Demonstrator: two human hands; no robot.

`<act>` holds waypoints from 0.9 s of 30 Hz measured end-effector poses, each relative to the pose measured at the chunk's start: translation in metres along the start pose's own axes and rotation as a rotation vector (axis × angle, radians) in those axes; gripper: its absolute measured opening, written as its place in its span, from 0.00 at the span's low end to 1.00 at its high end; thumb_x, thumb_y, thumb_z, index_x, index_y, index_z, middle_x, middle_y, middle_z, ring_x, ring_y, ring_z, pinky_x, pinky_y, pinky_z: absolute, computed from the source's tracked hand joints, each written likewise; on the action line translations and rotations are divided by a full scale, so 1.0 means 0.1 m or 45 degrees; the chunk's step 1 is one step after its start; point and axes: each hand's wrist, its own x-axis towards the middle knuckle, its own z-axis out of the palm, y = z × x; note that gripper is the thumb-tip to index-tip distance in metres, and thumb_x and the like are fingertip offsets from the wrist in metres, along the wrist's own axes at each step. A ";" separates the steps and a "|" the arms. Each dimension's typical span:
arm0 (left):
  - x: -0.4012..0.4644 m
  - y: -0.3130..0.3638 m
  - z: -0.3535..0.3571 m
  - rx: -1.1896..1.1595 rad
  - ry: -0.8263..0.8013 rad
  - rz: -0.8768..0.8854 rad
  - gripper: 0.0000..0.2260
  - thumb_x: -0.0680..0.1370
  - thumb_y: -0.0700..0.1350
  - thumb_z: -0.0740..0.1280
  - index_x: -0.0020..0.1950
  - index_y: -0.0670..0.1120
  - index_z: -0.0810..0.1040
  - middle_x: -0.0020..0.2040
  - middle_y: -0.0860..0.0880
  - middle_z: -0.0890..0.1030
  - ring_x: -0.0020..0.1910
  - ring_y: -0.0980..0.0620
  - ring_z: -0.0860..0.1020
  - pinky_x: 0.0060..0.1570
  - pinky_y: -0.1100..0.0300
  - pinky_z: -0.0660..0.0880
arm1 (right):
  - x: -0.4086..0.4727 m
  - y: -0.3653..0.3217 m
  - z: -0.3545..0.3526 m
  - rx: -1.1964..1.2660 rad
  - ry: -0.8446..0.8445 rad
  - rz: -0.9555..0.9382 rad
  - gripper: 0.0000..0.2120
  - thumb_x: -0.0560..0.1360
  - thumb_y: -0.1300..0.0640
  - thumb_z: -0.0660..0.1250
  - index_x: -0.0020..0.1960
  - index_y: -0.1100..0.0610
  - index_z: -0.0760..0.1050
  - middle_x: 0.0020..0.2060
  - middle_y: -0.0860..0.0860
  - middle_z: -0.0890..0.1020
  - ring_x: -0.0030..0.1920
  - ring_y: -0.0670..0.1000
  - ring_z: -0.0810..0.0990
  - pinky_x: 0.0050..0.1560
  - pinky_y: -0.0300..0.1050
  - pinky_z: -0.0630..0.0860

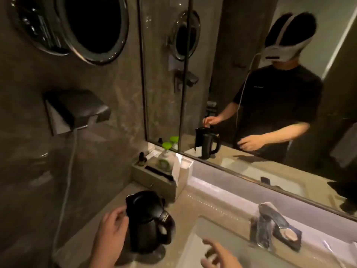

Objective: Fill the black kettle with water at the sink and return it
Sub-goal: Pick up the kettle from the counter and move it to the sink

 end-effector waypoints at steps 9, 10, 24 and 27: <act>0.20 0.03 0.17 0.324 -0.271 0.160 0.15 0.77 0.50 0.63 0.63 0.51 0.74 0.69 0.52 0.67 0.66 0.52 0.67 0.62 0.55 0.68 | 0.84 -0.93 0.67 0.179 -0.124 -0.095 0.17 0.72 0.52 0.73 0.59 0.54 0.77 0.52 0.51 0.84 0.52 0.52 0.82 0.53 0.44 0.77; 0.21 0.03 0.17 0.317 -0.281 0.151 0.15 0.77 0.50 0.63 0.63 0.52 0.74 0.69 0.53 0.66 0.65 0.52 0.67 0.60 0.56 0.68 | 0.86 -0.93 0.71 0.239 -0.133 -0.085 0.15 0.72 0.54 0.74 0.57 0.54 0.77 0.50 0.50 0.84 0.50 0.50 0.82 0.49 0.38 0.77; 0.38 0.48 0.16 0.068 -0.510 0.202 0.16 0.76 0.53 0.63 0.64 0.60 0.74 0.72 0.57 0.63 0.68 0.58 0.60 0.61 0.59 0.59 | 0.71 -0.96 0.45 0.591 0.173 -0.197 0.08 0.74 0.60 0.72 0.50 0.51 0.78 0.43 0.46 0.84 0.43 0.38 0.82 0.40 0.30 0.73; 0.28 0.75 0.35 -0.040 -0.516 0.324 0.14 0.76 0.48 0.66 0.61 0.57 0.77 0.69 0.57 0.64 0.69 0.56 0.61 0.64 0.59 0.59 | 0.57 -0.79 0.20 0.536 0.273 -0.191 0.11 0.72 0.63 0.73 0.45 0.48 0.77 0.39 0.44 0.83 0.38 0.34 0.80 0.37 0.27 0.73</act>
